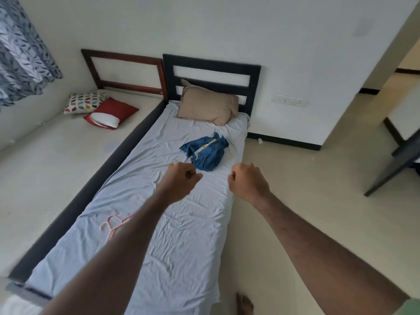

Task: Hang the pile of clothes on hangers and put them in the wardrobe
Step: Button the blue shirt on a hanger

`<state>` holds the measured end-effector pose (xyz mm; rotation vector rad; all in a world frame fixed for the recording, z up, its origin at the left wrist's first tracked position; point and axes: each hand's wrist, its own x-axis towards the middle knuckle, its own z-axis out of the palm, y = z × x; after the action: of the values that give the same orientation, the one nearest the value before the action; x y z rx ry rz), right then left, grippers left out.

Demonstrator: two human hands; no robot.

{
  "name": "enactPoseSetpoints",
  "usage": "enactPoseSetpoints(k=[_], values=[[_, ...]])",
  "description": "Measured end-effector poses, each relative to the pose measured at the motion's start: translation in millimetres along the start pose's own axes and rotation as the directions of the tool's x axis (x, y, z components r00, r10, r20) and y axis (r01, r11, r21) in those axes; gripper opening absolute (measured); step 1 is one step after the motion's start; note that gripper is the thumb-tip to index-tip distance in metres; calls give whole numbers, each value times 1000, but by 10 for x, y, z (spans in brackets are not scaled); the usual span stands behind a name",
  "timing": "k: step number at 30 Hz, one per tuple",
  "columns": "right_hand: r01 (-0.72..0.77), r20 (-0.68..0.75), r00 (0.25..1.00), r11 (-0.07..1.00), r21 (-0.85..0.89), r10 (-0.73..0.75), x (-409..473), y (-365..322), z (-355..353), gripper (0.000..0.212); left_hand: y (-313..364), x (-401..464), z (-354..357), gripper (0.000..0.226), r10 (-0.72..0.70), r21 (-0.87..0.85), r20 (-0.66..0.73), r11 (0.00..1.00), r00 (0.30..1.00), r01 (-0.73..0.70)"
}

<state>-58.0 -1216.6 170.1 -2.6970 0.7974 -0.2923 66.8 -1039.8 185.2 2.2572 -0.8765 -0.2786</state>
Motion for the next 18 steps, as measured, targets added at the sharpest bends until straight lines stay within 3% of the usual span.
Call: enactPoseSetpoints(k=[8,18], values=[[51,109,993,998,21,-53,1219,751,162,23,60,1102,529,34,-200,16,0,980,980,200],[110,223,967,992,68,-123,2538,1053,635,33,-193,2400,918,34,-264,24,-4,964,964,264]])
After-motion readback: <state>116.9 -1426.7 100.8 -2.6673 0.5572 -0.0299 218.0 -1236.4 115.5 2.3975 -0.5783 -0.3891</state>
